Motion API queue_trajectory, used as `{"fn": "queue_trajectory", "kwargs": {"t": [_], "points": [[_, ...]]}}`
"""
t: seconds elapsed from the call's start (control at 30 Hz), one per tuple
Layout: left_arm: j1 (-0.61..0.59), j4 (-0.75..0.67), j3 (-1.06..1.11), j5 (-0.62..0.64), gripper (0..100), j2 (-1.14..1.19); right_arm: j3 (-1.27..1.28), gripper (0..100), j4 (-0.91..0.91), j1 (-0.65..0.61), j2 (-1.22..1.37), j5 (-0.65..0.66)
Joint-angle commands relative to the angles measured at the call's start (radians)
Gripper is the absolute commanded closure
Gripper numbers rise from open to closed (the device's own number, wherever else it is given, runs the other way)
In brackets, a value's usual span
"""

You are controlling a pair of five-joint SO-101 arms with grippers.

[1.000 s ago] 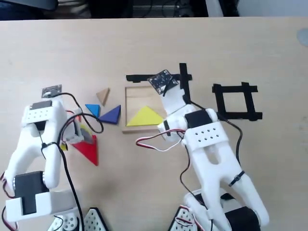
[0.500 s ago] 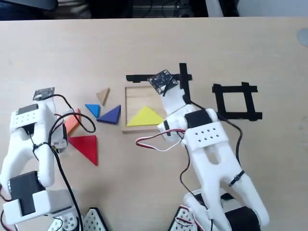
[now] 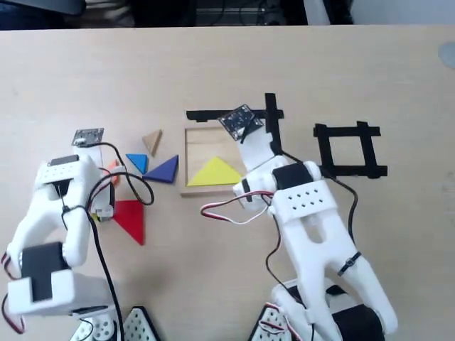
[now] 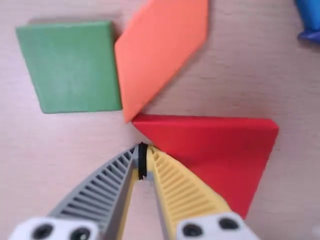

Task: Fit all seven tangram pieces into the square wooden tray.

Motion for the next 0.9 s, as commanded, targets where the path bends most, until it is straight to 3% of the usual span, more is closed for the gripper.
{"fn": "queue_trajectory", "kwargs": {"t": [0.0, 0.27, 0.57, 0.77, 0.87], "points": [[0.024, 0.078, -0.142, 0.000, 97, 0.146, -0.007, 98.7, -0.015, -0.018, -0.027, 0.000], [0.062, 0.143, -0.455, 0.002, 97, 0.331, -0.007, 98.7, -0.015, -0.018, -0.027, 0.000], [0.315, 0.146, -0.498, 0.002, 97, 0.371, 0.012, 98.7, -0.041, -0.018, -0.027, 0.002], [0.326, 0.147, -0.527, 0.000, 97, 0.367, 0.012, 98.7, -0.041, -0.017, -0.027, 0.002], [0.271, 0.264, -0.647, -0.023, 97, 0.350, 0.010, 98.7, -0.041, -0.014, -0.027, 0.002]]}}
